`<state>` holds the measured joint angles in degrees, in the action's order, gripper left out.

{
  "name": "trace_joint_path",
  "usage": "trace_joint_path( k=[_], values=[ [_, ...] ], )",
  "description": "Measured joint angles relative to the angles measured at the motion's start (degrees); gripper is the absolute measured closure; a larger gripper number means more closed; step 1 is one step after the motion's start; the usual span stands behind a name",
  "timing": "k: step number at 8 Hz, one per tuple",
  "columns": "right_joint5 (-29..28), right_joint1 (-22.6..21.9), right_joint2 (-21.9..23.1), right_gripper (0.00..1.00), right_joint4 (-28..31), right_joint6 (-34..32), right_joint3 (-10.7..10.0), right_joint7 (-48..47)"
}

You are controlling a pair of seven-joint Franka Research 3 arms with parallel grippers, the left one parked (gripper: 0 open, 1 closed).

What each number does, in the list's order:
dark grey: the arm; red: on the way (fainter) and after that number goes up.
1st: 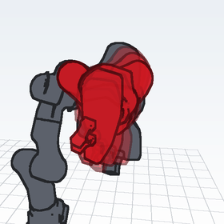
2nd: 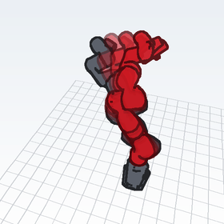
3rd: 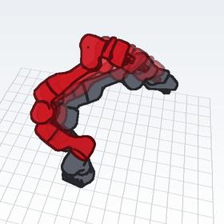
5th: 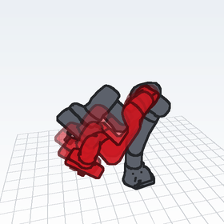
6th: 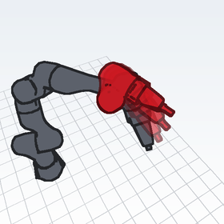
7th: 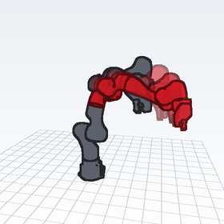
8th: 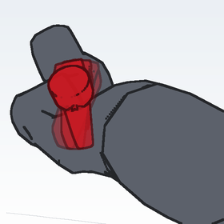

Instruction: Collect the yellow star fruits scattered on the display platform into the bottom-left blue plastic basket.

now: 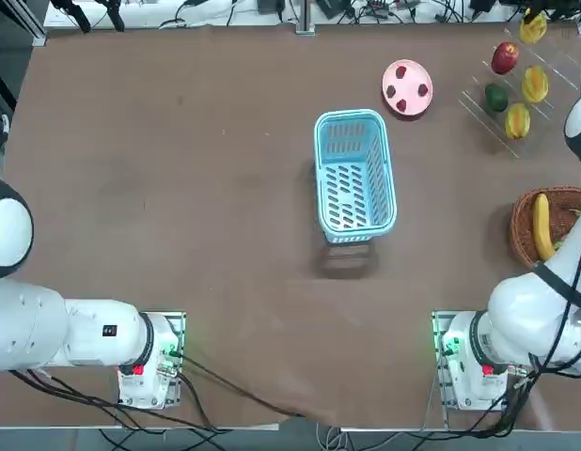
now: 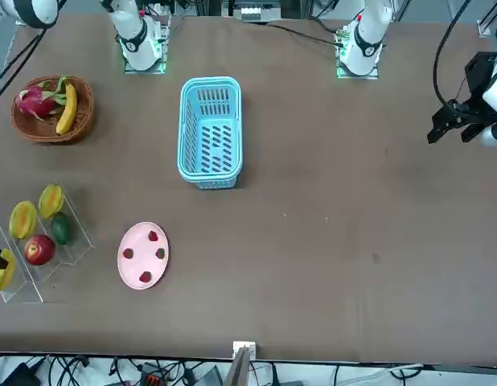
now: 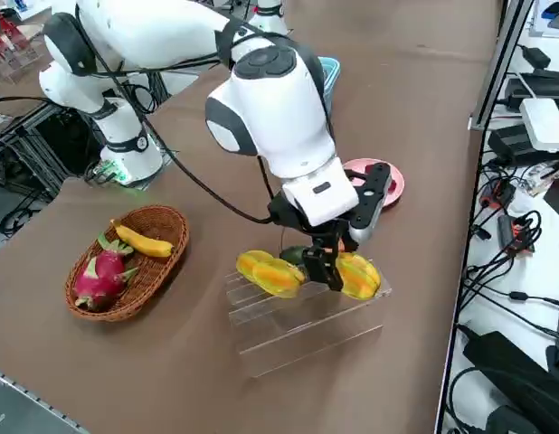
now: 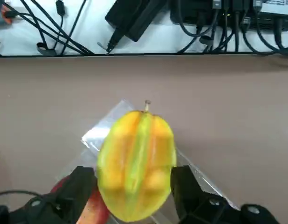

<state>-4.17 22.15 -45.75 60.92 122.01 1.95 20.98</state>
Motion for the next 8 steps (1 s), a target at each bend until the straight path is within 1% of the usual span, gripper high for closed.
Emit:
trace_joint_path(
  k=[4, 7, 8],
  values=[
    [-0.08, 0.0, -0.05, 0.03, -0.75, 0.18, 0.01, -0.01],
    [-0.09, 0.0, -0.12, 0.09, -0.83, 0.36, 0.01, -0.01],
    [-0.09, 0.01, -0.23, 0.17, -0.84, 0.55, 0.01, -0.02]
  ],
)
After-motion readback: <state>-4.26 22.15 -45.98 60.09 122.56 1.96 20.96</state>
